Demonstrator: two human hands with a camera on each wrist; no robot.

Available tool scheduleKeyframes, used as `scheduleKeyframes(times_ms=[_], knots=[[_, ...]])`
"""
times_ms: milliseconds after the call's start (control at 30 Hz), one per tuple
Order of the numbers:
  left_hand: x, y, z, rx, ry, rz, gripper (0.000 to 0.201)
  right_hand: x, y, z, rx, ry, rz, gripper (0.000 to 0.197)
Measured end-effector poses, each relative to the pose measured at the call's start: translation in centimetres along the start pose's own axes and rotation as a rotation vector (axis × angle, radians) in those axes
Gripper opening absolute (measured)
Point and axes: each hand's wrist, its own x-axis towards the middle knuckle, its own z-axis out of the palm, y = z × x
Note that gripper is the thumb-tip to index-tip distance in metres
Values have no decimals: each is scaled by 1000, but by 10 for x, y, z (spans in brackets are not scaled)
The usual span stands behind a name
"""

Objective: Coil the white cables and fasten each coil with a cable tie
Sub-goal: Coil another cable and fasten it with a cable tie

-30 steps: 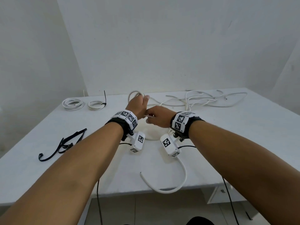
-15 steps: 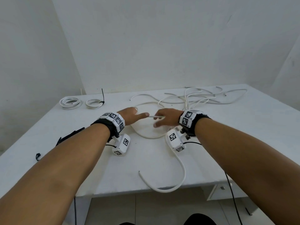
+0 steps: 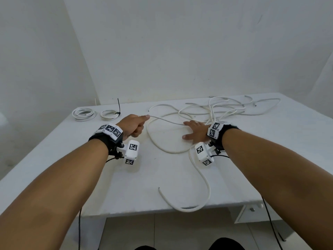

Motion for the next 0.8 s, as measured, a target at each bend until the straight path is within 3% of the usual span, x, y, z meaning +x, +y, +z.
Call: scheduleKeyframes(times_ms=[100, 233, 367, 467, 600, 733, 800], knots=[[-11, 13, 11, -239, -143, -15, 50, 1, -8, -6, 19, -2, -11, 67], [-18, 31, 24, -582, -338, 48, 54, 2, -20, -10, 91, -8, -18, 56], [-19, 56, 35, -869, -403, 147, 50, 1, -35, -15, 106, 103, -83, 44], [-9, 67, 39, -992, -272, 209, 54, -2, -45, -18, 74, 195, -87, 29], [5, 74, 35, -1065, -18, 240, 53, -5, -58, -15, 68, 276, -110, 27], [15, 71, 29, -990, 277, 268, 47, -7, -68, -9, 131, 267, -266, 27], [17, 67, 27, -794, 390, 298, 43, -10, -74, -10, 213, 238, -338, 26]])
